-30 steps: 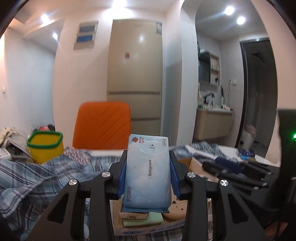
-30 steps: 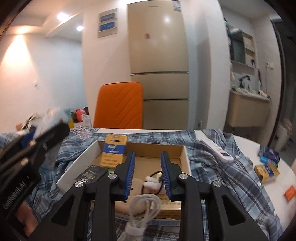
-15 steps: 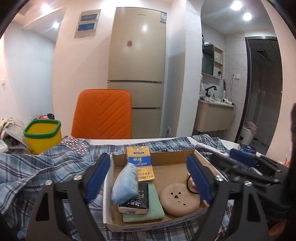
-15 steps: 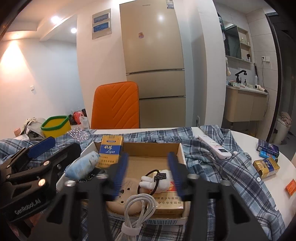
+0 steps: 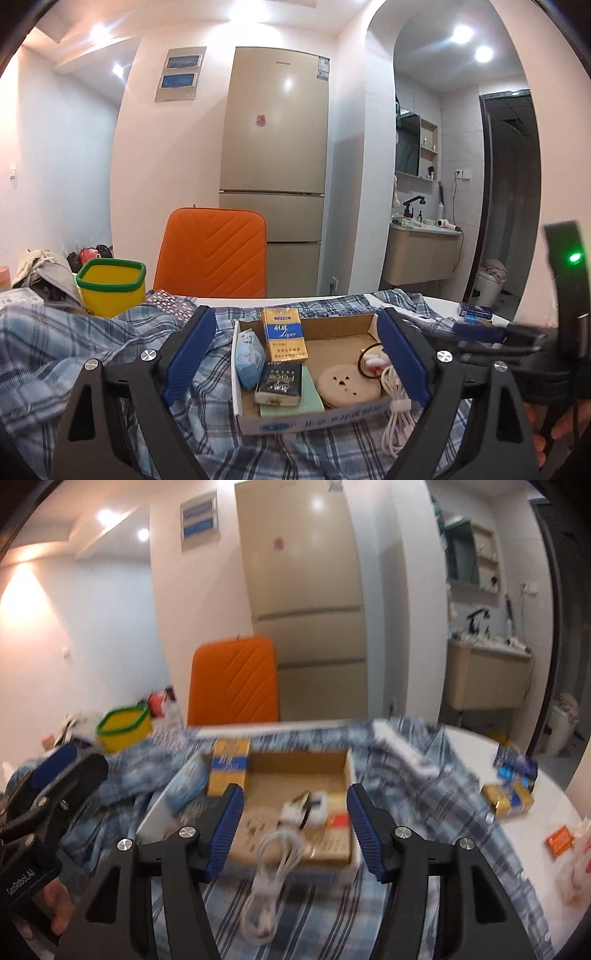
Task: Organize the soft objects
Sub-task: 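Lower the held cable into the box with the right gripper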
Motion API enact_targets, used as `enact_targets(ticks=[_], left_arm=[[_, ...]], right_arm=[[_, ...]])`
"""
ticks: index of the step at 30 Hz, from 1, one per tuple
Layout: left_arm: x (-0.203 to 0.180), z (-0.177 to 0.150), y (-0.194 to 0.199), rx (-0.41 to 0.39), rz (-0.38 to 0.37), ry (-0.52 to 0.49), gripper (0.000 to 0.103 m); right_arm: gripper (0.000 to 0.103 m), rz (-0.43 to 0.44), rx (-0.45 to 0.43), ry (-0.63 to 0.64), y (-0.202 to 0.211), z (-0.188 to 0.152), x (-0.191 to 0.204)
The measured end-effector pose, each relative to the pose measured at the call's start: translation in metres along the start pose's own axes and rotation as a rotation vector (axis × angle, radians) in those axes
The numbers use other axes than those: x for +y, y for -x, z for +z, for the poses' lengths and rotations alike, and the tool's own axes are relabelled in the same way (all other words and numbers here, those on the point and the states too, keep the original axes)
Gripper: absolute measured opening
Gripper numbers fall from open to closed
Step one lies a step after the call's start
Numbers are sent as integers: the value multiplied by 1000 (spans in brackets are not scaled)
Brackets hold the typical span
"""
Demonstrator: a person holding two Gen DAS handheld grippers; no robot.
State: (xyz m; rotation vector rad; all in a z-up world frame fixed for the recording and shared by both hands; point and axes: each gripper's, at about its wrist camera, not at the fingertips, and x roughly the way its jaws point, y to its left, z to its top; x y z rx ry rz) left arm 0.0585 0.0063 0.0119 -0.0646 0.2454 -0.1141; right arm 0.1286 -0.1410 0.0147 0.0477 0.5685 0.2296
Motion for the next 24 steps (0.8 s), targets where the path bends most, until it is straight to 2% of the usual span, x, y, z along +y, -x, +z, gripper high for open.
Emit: enact_targets(ticks=[4,6,9,12,17,18,19,20,24], left_arm=[[-4,-6,2,-27,-7,-28,88],[-8,-7,1,-28,-9,-46,88],[-12,-11,-3,-4,-9,-59,88],[-14,-15,-19,69,0,-69,88],[-4,-18,-28,118,-1,-17,88],[-3,-19,-29,126,-1,-13,88],[-3,-20,-31,132,-1,-11,88],[-2,-20,-31,135,-1,-9,88],[0,-21,-32,142,7,-1,88]], right_arm=[[61,50,187,-49,-20,-19,0],[60,71,230,-73,-27,-28,-3],[56,66,263,-71,-33,-33,-3],[48,77,310,-82,-42,-34,-1],[36,105,388,-113,-59,-41,-1],[35,107,393,-113,-60,-42,-1],[26,108,397,-112,-61,-42,0],[24,108,399,-108,-63,-42,1],[23,104,377,-79,-57,-41,7]])
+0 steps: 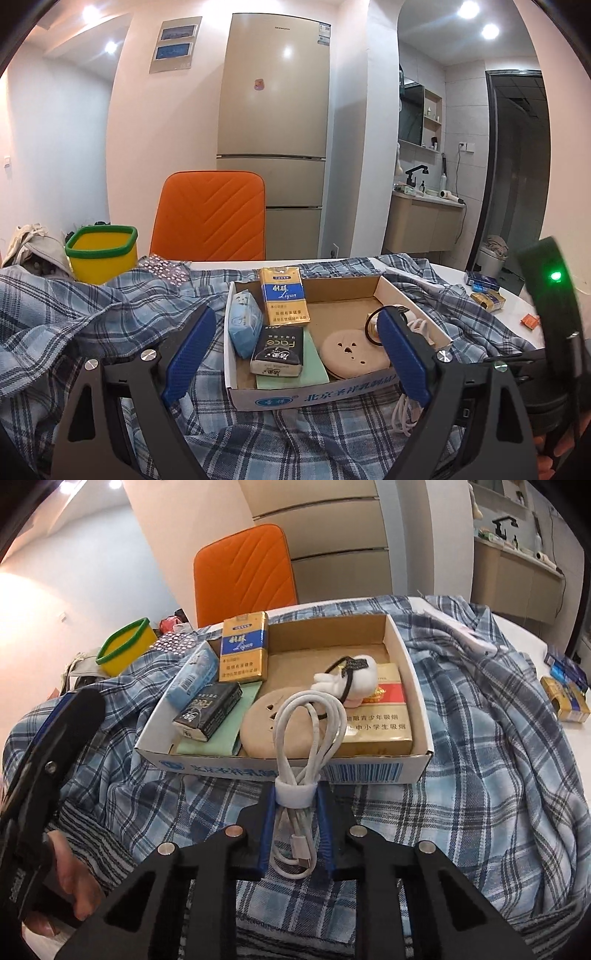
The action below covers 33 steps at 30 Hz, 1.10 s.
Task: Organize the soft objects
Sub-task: 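Lower the held cable into the box with the right gripper, then open the right gripper to release the cable onto the compact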
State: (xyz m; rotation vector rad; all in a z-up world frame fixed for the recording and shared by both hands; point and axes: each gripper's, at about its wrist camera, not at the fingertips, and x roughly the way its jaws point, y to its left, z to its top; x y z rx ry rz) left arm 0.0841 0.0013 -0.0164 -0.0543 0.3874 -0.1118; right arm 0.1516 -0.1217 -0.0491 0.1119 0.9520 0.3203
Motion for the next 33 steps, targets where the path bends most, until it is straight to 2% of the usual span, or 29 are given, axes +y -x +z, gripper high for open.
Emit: enact_targets(ticks=[6,12,18,21,25,28,30,32,33], left_arm=[[12,1,-3,19,25,50,88],[16,-1,-10,56,45,67,88],[21,-3,-20,105,66,83,88],[21,-3,-20,109,65,81,88],[19,-3,-19,105,64,70,88],[19,-3,-17,94,64,74,88],[19,-2,-13,74,63,72,88],[17,-2,-8,53,60,64,88],[16,-2,-6,43,58,59,88]], right_arm=[[23,-24,-99,67,24,11,18],[23,-39,-191,85,31,47,32],[23,-82,-183,83,1,64,33],[23,-67,-165,68,-10,63,29],[24,-41,-171,45,-13,60,23],[25,-52,-193,52,-7,60,24],[28,-62,-217,70,0,59,26],[50,-59,-243,73,8,59,26],[55,-58,-263,73,13,58,26]])
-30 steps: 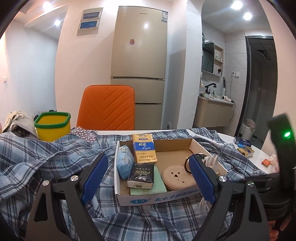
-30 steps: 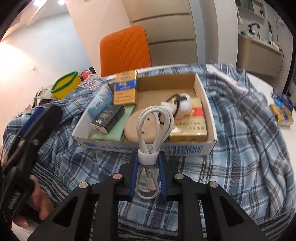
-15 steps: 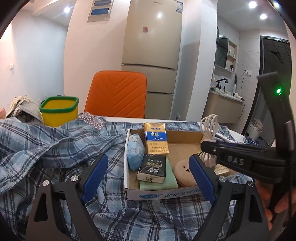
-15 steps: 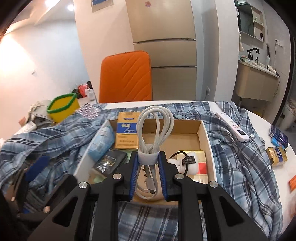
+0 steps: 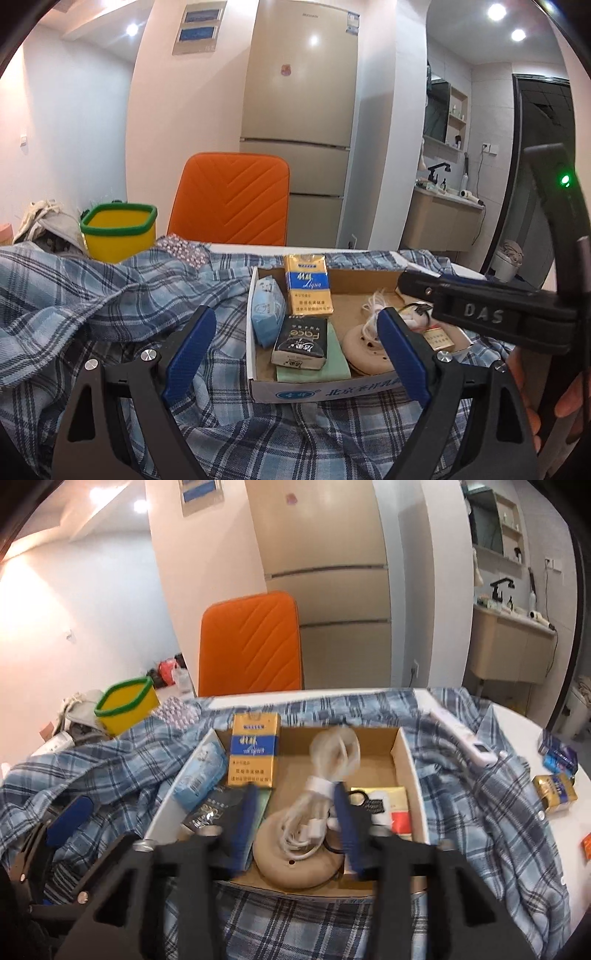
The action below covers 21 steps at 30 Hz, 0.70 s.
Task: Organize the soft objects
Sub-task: 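Open the right gripper to release the cable onto the compact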
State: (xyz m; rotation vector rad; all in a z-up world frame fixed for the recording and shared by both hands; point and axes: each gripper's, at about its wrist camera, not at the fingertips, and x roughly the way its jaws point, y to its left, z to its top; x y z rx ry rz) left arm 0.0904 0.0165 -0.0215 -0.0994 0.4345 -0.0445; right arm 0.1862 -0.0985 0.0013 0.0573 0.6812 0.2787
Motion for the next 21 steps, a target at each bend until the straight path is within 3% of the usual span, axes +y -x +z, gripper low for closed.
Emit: enact_targets(ticks=[7,10,15,18,19,21], left_arm=[[-6,1,29,-138,-51,-31,88],[-11,-2,48,-229,-70,-59,88],[-18,-3,62,-304,-83,-101,88],[-18,-4,65,-330,-96,-99,98],[-18,-4,67,-341,-99,-98,102],[-19,-6,71,-364,-101,-102,102]], right_arm=[[56,-43,-129,38,41,0,-5],[58,-46,-204,38,61,-5,-15],[59,-63,-341,49,88,-18,-29],[61,-67,-421,58,101,-27,-32],[66,-71,-447,59,106,-30,-32],[72,-81,-500,56,115,-35,-34]])
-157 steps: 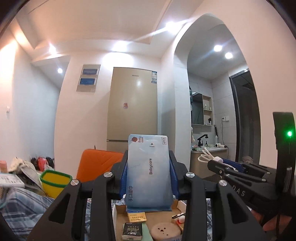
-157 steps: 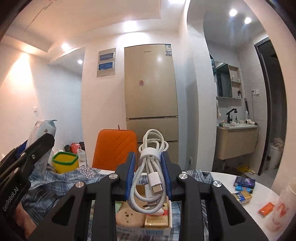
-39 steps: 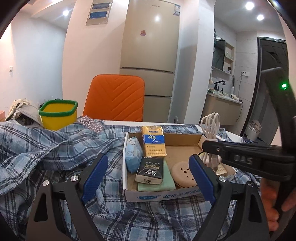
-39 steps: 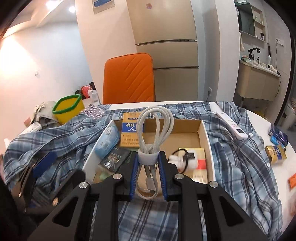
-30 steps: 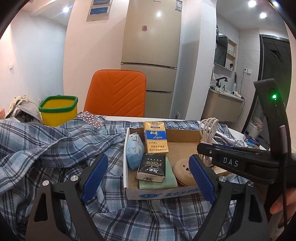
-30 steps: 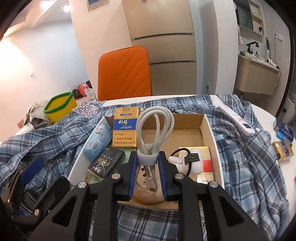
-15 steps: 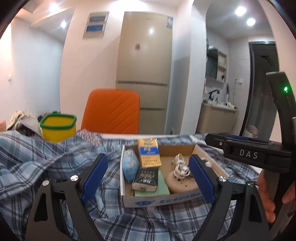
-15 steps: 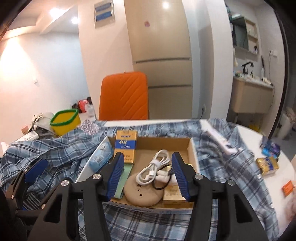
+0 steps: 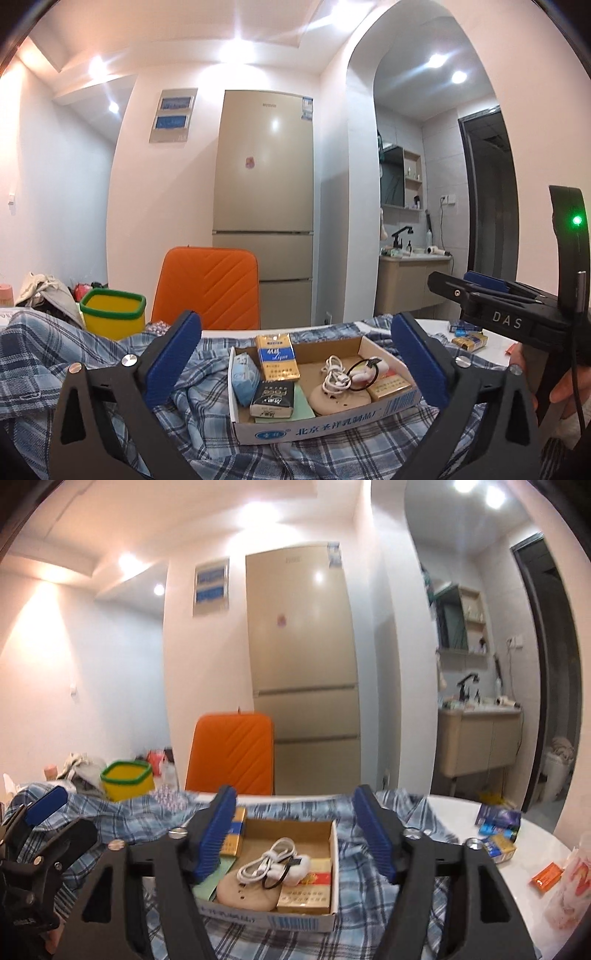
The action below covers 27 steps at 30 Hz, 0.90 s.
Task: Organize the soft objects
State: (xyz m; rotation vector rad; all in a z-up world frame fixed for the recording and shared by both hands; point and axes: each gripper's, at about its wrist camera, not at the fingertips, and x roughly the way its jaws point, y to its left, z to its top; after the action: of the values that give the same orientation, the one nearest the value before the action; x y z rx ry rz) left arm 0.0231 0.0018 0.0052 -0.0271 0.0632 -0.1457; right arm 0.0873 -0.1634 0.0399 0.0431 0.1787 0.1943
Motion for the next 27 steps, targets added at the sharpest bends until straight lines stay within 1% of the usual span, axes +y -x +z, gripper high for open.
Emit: enact_targets(ticks=[3,5,8,10,12,18,22,27], left_arm=[[-3,0,2,-8,3,-9,102],[-4,0,2,-7,6,-13,102],[-6,0,5,-24,11,-26,102],[-7,-1,8,-38,11,-30,103],[-6,-1,9,-43,14,-28,103],[-9,-1,11,-49,20,-42,103],[-9,0,13,-55,25,-42,103],[-11,0,11,-44,40,-50,103]], right_arm=[[74,-8,-26,14,9,1,-1],[90,-8,-54,22,16,1,-2],[94,-3,-94,48,28,0,0],[103,-2,-108,51,35,-1,0],[103,-3,-129,43,42,-3,-1],[103,-17,-142,37,50,-13,-5],[103,-16,-138,50,50,-16,-2],[103,-15,-110,42,45,-17,-4]])
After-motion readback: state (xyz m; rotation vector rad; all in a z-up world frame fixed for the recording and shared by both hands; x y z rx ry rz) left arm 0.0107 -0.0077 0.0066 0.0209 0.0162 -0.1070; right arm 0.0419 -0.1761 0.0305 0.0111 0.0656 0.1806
